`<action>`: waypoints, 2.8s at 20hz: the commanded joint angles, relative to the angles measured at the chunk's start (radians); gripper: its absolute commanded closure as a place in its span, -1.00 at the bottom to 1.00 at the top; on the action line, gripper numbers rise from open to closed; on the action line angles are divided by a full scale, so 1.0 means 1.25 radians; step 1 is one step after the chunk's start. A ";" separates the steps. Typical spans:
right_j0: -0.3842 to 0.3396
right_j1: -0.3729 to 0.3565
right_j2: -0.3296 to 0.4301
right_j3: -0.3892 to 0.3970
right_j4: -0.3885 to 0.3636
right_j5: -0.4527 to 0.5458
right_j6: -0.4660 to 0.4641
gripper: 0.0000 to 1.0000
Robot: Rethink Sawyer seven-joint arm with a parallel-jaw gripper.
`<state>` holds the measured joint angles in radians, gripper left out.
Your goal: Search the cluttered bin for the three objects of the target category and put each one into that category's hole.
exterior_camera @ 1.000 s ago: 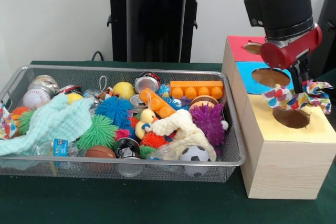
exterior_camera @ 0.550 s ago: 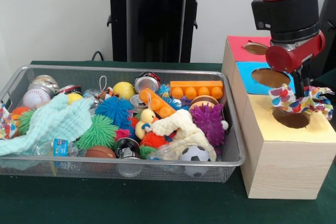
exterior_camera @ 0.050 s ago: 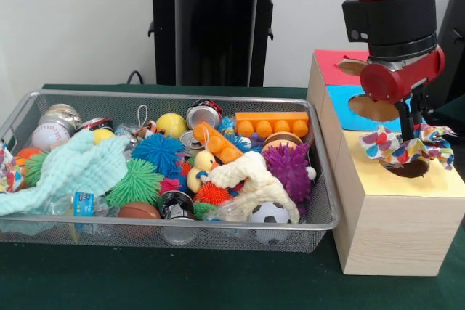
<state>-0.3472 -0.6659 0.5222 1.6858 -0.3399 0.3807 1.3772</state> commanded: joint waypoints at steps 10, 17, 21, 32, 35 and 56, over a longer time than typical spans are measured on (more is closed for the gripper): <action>0.046 0.005 -0.120 -0.102 -0.117 0.069 0.034 1.00; 0.066 0.045 -0.162 -0.116 -0.126 0.083 0.056 1.00; 0.077 0.053 -0.172 -0.117 -0.116 0.095 0.059 1.00; 0.087 0.093 -0.184 -0.141 -0.088 0.190 0.041 1.00; 0.096 0.103 -0.193 -0.157 -0.085 0.234 0.037 1.00; 0.041 0.146 -0.166 -0.125 0.068 0.350 0.062 1.00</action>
<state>-0.2230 -0.5753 0.3573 1.4480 -0.2744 0.6263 1.3772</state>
